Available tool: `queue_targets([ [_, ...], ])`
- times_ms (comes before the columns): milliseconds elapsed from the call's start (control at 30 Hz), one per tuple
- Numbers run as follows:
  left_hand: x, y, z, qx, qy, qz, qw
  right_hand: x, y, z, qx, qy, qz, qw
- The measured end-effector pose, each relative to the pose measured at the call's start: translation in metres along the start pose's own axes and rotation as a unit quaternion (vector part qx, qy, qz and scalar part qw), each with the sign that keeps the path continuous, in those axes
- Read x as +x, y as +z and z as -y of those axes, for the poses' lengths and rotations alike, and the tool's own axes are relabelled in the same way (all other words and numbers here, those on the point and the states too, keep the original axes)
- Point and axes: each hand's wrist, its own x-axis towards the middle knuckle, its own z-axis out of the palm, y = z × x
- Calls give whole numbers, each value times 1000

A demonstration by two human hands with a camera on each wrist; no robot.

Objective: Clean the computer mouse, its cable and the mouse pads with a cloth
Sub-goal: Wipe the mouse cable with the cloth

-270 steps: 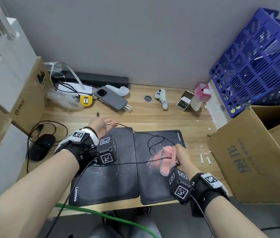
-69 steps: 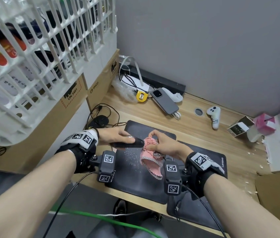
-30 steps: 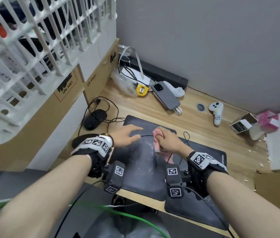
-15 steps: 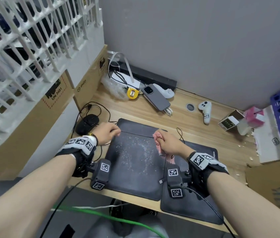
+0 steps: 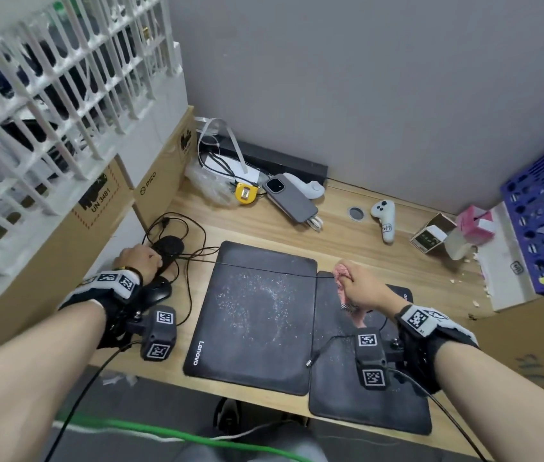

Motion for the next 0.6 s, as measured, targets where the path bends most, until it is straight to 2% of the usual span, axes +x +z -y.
queue_targets([
  [67,0,4,-20,-7,51,8,999,1,3,10,4,-8,-4,1000],
  [133,-5,5,-48,-28,138,19,990,5,6,22,7,-25,-6,1000],
  [200,-18,3,-81,-43,248,49,967,10,7,35,4,-39,-12,999],
  [267,-37,4,-116,-29,330,121,936,13,8,49,5,-59,-14,998],
  [333,-50,11,-140,-16,368,192,910,14,8,63,15,-79,-10,997],
  [367,-52,16,-147,-10,382,199,902,15,8,69,21,-92,-8,995],
  [433,-50,23,-154,9,418,177,891,15,5,80,25,-118,-10,993],
  [600,-42,24,-150,45,411,159,896,15,2,82,4,-130,15,991],
])
